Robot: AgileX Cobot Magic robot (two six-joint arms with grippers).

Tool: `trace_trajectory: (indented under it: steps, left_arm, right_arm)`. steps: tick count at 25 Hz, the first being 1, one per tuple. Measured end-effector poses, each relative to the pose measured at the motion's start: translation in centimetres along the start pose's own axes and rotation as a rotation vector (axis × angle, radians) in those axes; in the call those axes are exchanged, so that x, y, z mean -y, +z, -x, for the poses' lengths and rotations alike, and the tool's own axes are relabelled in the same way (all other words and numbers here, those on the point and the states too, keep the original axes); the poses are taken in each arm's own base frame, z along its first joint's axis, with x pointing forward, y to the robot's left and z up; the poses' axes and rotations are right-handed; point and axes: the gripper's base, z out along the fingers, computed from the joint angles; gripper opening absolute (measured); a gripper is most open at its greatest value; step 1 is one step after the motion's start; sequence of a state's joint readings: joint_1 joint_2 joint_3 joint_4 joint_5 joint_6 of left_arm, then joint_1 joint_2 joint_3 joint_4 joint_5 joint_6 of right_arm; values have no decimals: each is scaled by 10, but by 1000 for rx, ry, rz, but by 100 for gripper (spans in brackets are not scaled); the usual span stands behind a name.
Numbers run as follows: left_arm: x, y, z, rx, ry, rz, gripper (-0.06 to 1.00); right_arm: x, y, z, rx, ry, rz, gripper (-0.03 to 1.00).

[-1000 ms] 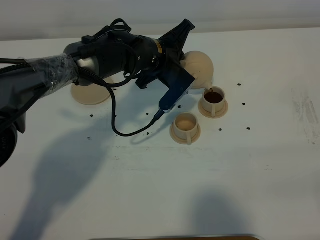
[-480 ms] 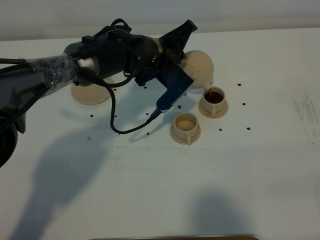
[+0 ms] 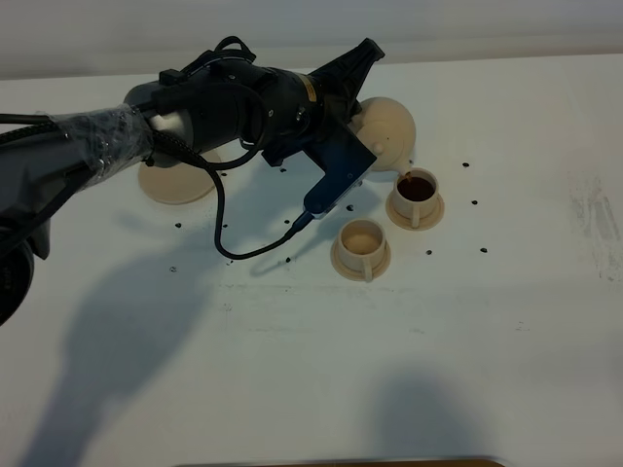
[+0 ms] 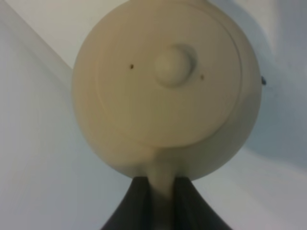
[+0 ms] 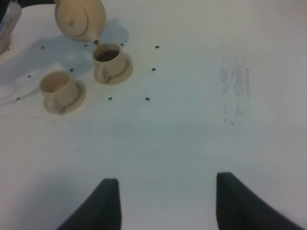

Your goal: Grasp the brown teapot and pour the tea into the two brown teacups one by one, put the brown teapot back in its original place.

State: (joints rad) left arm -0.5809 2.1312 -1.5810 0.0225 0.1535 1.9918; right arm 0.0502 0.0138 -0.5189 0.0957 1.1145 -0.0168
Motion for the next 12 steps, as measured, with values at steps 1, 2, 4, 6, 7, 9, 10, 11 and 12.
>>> trace_trajectory:
  steps: [1, 2, 4, 6, 7, 9, 10, 11, 12]
  left_arm:
    - [0, 0, 0, 0, -1, 0, 17]
    - [0, 0, 0, 0, 0, 1, 17]
    - [0, 0, 0, -2, 11, 4, 17]
    - [-2, 0, 2, 0, 26, 9, 17]
    - [-2, 0, 2, 1, 26, 10, 17]
    - [-3, 0, 3, 1, 30, 14, 17]
    - [-3, 0, 3, -1, 31, 18, 16]
    - [-3, 0, 3, -1, 31, 18, 16]
    - [-3, 0, 3, -2, 31, 19, 16]
  right_arm:
    - [0, 0, 0, 0, 0, 0, 43]
    - [0, 0, 0, 0, 0, 0, 43]
    - [0, 0, 0, 0, 0, 0, 43]
    - [0, 0, 0, 0, 0, 0, 43]
    - [0, 0, 0, 0, 0, 0, 43]
    - [0, 0, 0, 0, 0, 0, 43]
    - [0, 0, 0, 0, 0, 0, 43]
    - [0, 0, 0, 0, 0, 0, 43]
    - [0, 0, 0, 0, 0, 0, 43]
